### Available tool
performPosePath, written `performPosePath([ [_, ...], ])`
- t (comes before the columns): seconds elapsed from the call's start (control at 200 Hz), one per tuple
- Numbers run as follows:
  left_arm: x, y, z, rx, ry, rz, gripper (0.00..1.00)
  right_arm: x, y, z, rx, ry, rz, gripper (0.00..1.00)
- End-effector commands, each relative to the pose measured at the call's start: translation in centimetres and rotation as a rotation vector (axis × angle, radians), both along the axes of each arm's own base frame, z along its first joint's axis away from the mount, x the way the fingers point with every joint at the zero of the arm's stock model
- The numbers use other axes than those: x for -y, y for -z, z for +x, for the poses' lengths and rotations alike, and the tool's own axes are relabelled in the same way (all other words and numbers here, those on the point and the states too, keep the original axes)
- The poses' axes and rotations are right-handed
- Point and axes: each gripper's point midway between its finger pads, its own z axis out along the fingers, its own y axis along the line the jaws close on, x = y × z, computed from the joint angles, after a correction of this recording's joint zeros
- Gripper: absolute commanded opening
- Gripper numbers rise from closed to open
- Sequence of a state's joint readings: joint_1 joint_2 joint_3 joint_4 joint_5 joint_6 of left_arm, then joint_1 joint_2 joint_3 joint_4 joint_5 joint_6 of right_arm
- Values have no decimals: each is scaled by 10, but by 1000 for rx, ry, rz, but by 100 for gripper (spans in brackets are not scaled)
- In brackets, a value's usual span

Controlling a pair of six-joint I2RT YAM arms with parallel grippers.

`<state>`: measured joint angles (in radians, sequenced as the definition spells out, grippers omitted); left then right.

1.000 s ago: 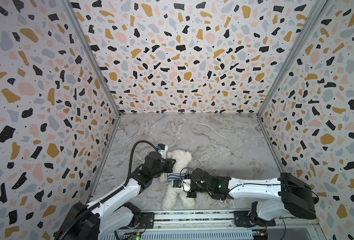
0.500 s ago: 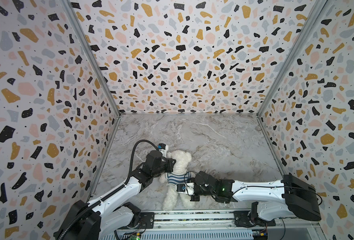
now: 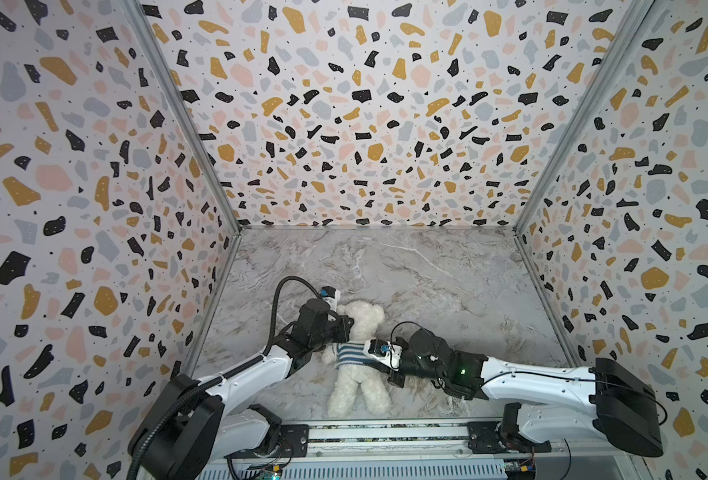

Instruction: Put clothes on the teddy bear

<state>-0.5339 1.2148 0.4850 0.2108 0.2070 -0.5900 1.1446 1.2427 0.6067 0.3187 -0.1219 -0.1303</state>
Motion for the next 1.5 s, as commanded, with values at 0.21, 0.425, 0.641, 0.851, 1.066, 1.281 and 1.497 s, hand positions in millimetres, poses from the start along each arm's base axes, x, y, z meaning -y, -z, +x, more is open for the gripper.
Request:
performPosePath([
  [0.21, -16, -2, -18, 27, -18, 2, 69, -5, 11, 31, -106, 111, 31, 25],
  [0.425, -36, 0, -47, 19, -83, -85, 79, -3, 25, 34, -137, 121, -5, 22],
  [0.641, -49, 8, -59, 2, -144, -156, 87, 0, 41, 35, -178, 140, -25, 19],
  [0.851, -60, 20, -61, -25, -239, -282, 89, 9, 53, 40, -215, 179, -38, 18],
  [1.066, -49, 15, -66, -23, -185, -380, 83, 13, 63, 42, -242, 191, -53, 17],
  [1.281, -44, 19, -69, -43, -165, -406, 62, 14, 66, 45, -253, 202, -59, 16],
  [1.497, -45, 25, -67, -52, -171, -384, 50, 18, 71, 46, -265, 217, -63, 16],
])
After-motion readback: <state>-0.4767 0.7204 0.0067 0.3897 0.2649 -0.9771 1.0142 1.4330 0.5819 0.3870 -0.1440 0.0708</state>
